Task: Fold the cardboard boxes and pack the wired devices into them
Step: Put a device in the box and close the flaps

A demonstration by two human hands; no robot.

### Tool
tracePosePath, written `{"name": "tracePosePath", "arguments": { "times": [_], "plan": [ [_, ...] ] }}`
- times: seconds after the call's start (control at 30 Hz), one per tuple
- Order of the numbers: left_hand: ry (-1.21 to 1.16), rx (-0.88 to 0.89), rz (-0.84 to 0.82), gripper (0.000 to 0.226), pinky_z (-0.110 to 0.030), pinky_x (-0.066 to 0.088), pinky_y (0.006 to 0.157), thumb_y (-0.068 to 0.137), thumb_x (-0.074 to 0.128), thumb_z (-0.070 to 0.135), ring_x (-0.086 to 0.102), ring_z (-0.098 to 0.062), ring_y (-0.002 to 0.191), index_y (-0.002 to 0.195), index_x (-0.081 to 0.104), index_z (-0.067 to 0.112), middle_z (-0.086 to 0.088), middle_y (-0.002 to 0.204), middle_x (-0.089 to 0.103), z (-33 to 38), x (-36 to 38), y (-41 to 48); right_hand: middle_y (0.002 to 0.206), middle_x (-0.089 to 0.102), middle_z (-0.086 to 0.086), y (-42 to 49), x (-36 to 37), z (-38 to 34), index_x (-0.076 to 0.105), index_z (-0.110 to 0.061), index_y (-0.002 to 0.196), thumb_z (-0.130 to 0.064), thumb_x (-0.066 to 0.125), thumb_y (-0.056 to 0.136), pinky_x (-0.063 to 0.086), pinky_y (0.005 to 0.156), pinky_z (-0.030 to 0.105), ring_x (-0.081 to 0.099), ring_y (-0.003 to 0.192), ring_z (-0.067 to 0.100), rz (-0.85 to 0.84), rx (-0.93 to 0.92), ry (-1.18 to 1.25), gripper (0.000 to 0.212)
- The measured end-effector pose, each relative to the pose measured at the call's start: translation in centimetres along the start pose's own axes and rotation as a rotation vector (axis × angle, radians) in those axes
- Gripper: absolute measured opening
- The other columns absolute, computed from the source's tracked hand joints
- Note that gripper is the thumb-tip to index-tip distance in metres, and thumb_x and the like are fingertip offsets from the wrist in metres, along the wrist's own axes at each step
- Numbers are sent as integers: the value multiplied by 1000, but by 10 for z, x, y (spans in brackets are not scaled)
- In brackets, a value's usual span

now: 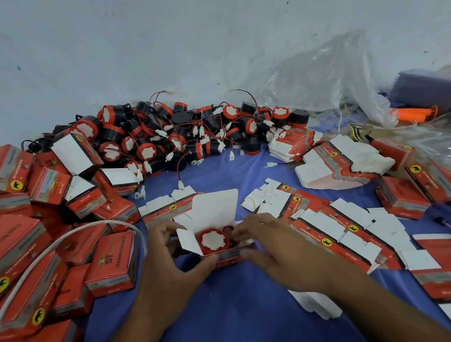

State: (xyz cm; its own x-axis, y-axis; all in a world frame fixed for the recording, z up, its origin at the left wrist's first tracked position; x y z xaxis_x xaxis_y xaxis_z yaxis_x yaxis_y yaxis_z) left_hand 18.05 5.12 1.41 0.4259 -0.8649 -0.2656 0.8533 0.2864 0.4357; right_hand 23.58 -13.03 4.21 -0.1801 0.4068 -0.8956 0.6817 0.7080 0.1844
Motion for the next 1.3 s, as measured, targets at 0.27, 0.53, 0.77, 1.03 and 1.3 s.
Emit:
{"name": "tracePosePath", "arguments": {
  "times": [0.27,0.53,0.77,1.03,1.3],
  "plan": [
    [222,127,-116,69,-8,41,95,76,82,26,52,0,114,139,53,28,8,120,50,16,8,-3,159,32,-9,-4,-1,11,71,-29,120,-32,61,99,2,99,-7,33,142,10,150,39,5,23],
    [261,128,-166,65,-3,34,94,81,73,36,46,-4,112,141,46,32,8,115,41,8,13,-3,160,21,-8,3,12,21,71,-34,121,-37,51,104,24,117,27,22,146,11,0,116,146,26],
    [288,177,-193,60,-2,32,93,81,68,33,45,-3,116,136,47,42,11,119,41,10,14,-5,141,47,-13,9,2,29,72,-37,97,-20,64,97,37,90,2,40,122,-16,34,156,340,19],
    [281,240,-224,58,-1,33,91,83,69,25,47,3,116,133,49,44,20,119,42,21,17,-6,102,68,-16,15,2,38,80,-29,81,-19,72,86,44,80,15,61,97,-2,-49,334,525,14],
    [272,218,-210,42,0,33,90,90,64,32,46,7,115,132,57,33,17,121,42,22,16,-6,107,63,-6,29,5,46,60,-23,107,-24,81,80,53,77,32,65,94,19,46,504,485,35]
  ]
}}
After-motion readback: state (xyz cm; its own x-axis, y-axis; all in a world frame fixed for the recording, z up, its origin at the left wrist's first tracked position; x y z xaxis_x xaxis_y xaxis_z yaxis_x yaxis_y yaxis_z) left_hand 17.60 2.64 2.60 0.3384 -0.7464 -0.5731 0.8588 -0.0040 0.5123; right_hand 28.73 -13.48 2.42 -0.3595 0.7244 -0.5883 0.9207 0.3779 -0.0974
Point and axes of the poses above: each hand's wrist, its own y-axis towards the middle knuckle, its own x-axis out of the palm, z = x × y, the point moved 8 cm from there along y, towards the middle knuckle
